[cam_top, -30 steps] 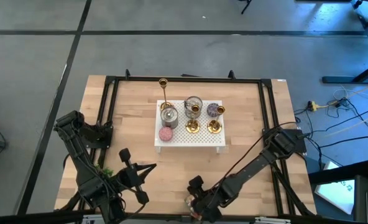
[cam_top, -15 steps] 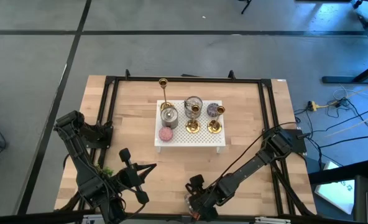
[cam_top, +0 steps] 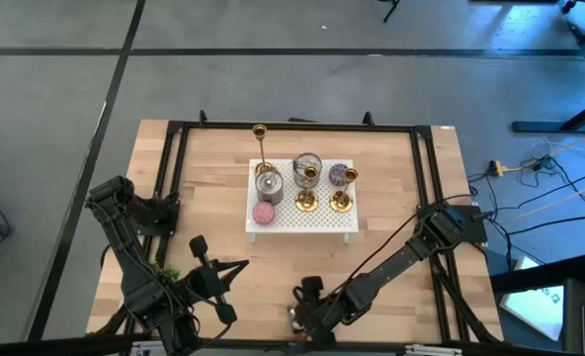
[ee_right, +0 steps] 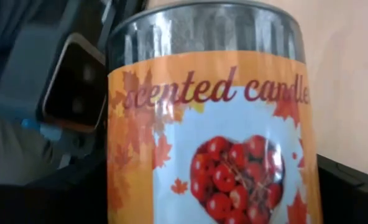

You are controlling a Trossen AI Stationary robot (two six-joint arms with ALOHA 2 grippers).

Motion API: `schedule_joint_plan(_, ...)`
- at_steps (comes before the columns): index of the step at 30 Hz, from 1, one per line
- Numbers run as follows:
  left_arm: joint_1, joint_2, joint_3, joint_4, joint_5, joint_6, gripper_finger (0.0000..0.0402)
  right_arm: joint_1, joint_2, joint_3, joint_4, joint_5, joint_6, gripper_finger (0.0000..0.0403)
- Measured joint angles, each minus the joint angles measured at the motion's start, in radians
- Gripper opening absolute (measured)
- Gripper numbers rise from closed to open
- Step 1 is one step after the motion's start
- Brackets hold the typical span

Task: Pick & Place candle stick holders
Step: Put the big silver scented candle on the shelf

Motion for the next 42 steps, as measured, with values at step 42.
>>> schedule_joint_plan(42,-0.001,-0.001,0.001,0.0,0.002,0.008,0.0002,0.107,-0.143,0.543,-0.753,1.014,0.236,0.0352)
